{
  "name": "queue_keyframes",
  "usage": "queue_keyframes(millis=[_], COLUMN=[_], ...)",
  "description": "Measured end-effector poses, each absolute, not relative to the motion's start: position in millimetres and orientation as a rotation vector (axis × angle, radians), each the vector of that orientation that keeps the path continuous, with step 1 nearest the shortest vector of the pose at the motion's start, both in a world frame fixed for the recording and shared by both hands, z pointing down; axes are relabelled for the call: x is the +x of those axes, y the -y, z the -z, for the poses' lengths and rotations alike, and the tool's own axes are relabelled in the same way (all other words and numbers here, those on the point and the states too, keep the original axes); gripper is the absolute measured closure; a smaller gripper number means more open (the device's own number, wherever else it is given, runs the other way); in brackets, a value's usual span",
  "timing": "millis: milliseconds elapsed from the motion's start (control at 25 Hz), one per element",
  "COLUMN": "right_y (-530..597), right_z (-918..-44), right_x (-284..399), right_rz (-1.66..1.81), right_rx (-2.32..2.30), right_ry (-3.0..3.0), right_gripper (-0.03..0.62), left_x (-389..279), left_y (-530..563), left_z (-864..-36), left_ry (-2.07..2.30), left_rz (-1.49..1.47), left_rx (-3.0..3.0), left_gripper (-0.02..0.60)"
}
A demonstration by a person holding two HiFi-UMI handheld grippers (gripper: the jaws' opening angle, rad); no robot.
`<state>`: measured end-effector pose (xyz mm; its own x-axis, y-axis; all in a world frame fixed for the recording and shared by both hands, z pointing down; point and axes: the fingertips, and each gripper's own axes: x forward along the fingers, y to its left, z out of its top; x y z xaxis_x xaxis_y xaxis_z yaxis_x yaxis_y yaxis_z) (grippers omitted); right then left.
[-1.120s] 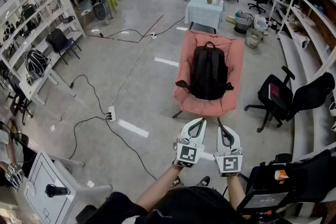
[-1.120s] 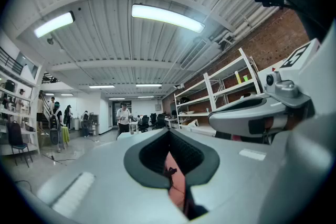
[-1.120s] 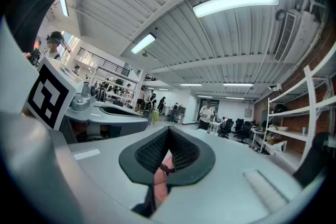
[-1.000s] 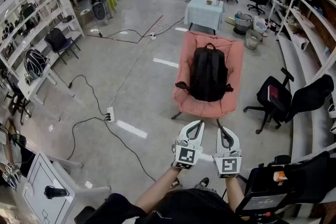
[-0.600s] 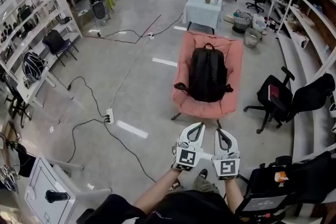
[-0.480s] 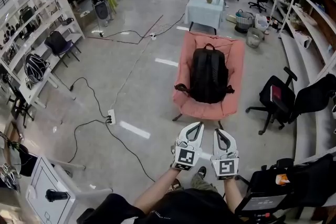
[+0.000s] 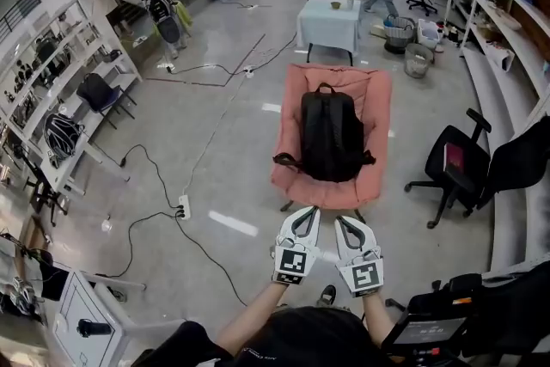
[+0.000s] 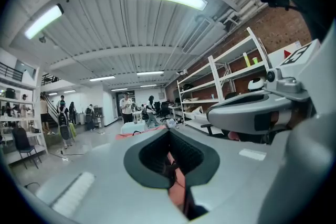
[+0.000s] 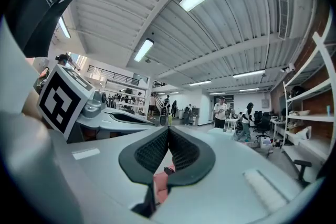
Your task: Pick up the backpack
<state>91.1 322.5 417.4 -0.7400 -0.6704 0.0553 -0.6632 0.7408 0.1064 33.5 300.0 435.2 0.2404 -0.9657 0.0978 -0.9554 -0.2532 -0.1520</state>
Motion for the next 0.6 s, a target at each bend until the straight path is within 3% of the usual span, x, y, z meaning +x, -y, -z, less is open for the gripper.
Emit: queue_keyframes(millis=[280,600], right_y=[-284,-249], right_z=[-427,-438], right_x=[129,144], right_rz=[0.092,0.087], right_rx=[1.133,1.199], right_ry=[2.851,2.805], right_gripper=[0.579,0.579], left_x=[76,76], left_y=[-272,-236], left_z=[-437,-449], left_ry=[-1.841,-1.863], left_rz=[0.298,0.300], left_rx=[-2.404,-2.414], left_gripper=[0.580,0.580])
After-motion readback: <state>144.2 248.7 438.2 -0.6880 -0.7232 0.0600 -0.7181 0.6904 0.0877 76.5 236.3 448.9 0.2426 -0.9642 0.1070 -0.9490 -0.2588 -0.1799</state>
